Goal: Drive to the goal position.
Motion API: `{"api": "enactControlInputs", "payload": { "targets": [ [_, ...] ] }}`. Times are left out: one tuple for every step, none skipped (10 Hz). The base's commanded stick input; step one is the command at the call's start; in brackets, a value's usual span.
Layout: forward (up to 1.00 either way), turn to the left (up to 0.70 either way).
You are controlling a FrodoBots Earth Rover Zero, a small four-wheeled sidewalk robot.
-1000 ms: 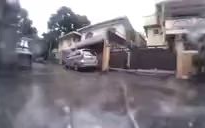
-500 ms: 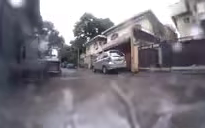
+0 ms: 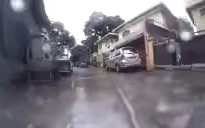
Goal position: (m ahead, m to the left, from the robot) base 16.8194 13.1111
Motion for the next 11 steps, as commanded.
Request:
{"api": "enactControlInputs", "payload": {
  "targets": [
    [0.70,-0.08],
    [0.70,0.00],
    [0.70,0.00],
    [0.70,0.00],
    [0.70,0.00],
    [0.70,0.00],
    [0.70,0.00],
    [0.70,0.00],
    [0.70,0.00],
    [0.70,0.00],
    [0.70,0.00]
  ]
}}
